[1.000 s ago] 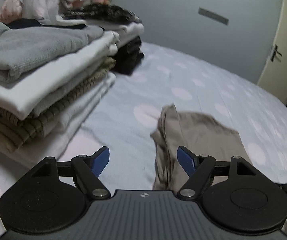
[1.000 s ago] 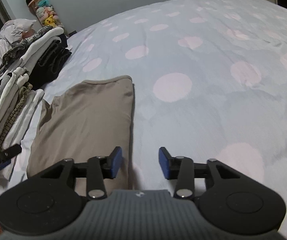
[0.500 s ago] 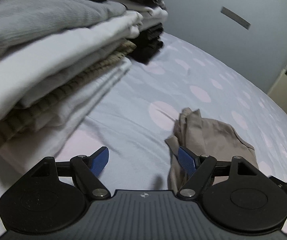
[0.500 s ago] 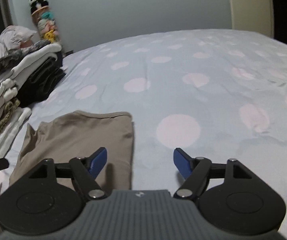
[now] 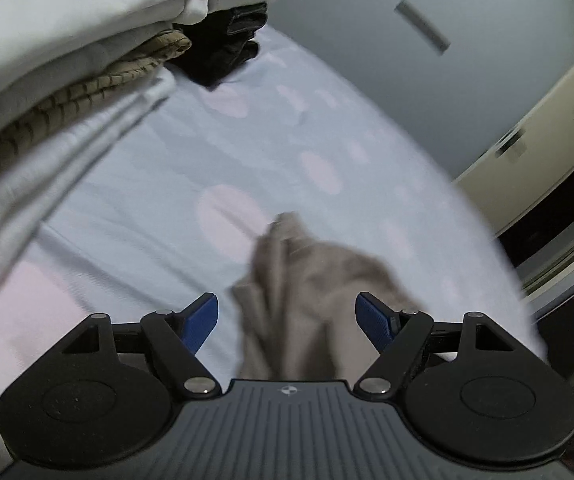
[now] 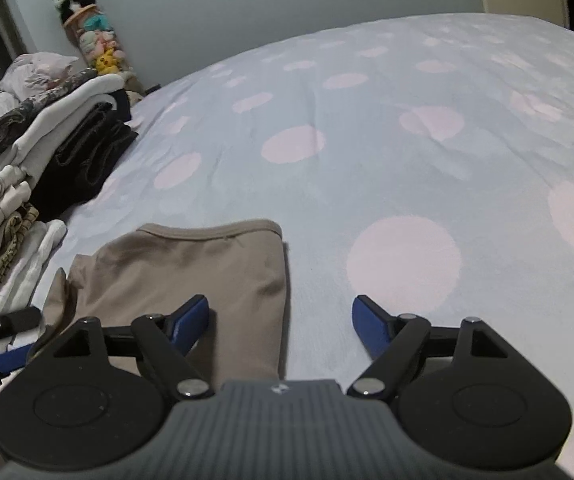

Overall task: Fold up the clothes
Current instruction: 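Grasp the shirt end with the left gripper while the right gripper grasps beside it, then lift the folded shirt with both grippers and carry it onto the clothes stack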

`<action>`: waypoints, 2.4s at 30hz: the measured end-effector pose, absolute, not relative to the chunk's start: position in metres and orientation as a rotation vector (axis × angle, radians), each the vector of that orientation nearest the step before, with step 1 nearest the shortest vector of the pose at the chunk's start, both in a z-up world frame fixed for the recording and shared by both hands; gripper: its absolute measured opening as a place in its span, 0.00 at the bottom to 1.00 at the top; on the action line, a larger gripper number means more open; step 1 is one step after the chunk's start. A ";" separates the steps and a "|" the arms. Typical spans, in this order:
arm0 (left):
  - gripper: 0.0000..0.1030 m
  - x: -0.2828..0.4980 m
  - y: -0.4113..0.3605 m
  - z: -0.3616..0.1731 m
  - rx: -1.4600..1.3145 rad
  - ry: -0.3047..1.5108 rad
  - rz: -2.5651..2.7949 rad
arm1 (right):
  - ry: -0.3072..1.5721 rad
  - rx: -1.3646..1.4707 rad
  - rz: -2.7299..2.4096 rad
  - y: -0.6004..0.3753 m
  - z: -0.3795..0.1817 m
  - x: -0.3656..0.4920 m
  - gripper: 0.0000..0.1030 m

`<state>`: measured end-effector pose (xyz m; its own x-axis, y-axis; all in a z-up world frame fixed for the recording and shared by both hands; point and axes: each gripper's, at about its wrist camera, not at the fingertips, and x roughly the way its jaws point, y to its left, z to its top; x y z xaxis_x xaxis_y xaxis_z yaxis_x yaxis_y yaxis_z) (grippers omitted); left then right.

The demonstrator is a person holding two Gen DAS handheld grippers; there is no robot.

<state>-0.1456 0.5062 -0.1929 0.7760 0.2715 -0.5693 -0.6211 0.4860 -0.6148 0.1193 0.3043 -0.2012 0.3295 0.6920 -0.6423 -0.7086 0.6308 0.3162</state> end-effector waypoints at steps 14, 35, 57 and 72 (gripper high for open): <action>0.86 -0.100 0.530 -0.216 -0.941 0.530 0.519 | 0.790 -0.042 1.024 0.328 -0.212 0.123 0.67; 0.13 -0.139 0.488 -0.161 -0.771 0.345 0.623 | 0.541 -0.118 1.093 0.323 -0.128 0.063 0.07; 0.12 -0.283 0.446 -0.010 -0.580 0.051 0.799 | 0.205 -0.057 1.310 0.286 0.005 -0.079 0.07; 0.12 -0.361 0.520 0.102 -0.320 0.088 0.924 | 0.241 0.110 1.527 0.381 0.071 -0.147 0.07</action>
